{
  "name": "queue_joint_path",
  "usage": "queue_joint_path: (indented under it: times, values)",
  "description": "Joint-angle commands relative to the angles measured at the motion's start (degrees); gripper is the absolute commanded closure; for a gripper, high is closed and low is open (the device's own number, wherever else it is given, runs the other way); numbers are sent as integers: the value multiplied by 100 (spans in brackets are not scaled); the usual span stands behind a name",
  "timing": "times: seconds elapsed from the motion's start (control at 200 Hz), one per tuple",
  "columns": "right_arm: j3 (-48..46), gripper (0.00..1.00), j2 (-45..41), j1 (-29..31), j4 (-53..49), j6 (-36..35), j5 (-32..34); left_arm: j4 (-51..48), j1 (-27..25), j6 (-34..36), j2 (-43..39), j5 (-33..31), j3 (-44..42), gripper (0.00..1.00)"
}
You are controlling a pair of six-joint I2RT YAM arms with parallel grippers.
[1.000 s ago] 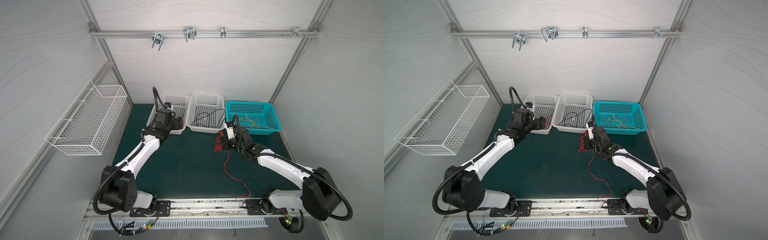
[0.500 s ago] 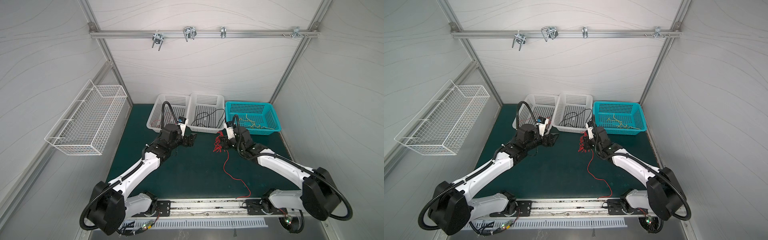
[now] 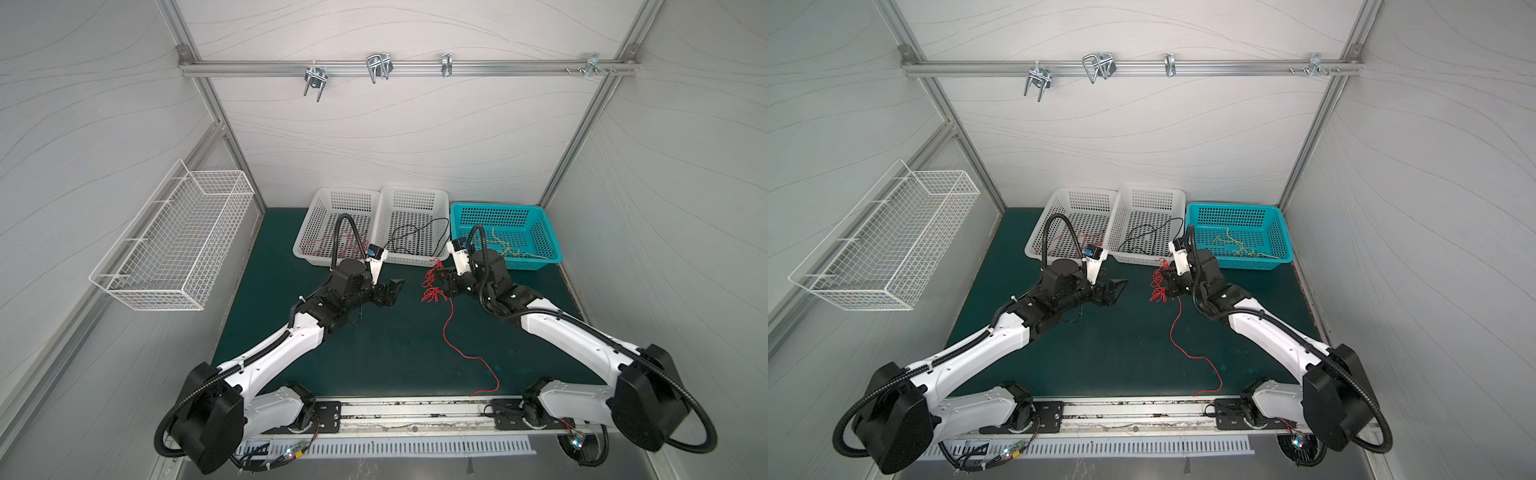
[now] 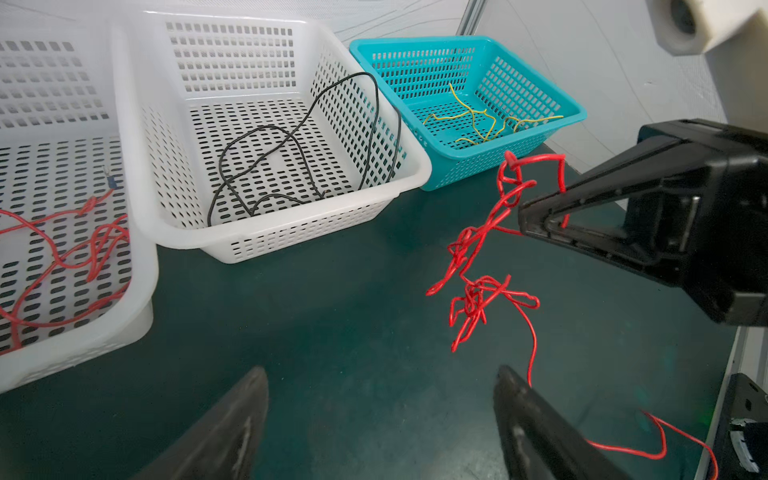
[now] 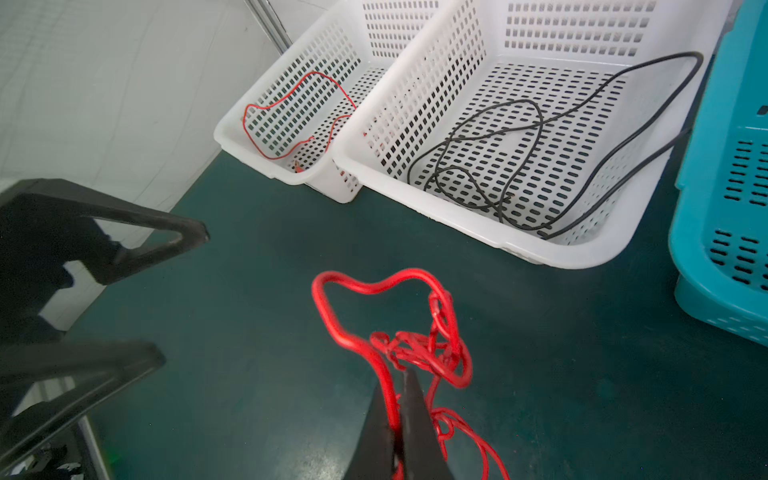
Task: Untangle the cables
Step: 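Bring the left gripper back toward the red tangle held by the right gripper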
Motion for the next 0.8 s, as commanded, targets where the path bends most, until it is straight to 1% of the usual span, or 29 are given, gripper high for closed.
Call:
queue_joint_path:
  times: [0.0,0.16,0.375,0.49,0.64,0.71,0.795]
  values:
    - [128,100,-250,27,-196,-28,-137,298,-83,-116,144,-103,126,14]
    - [176,100,-308,34,-345,-108,-243,322,-306,-157,460,-120,312,15]
    - [326,100,-226,28,-399,-206,-679,574,-707,-153,901,-204,558,16]
    - [354,100,-160,32,-313,-253,-919,791,-784,-198,1093,-261,665,17]
    - [500,100,32,33,-337,-346,-1010,1018,-788,-201,1260,-305,859,25]
    - [587,100,126,27,-329,-394,-1009,1123,-788,-134,1319,-242,929,32]
    - [720,100,254,31,-287,-484,-1001,1237,-796,-41,1410,-235,1020,45]
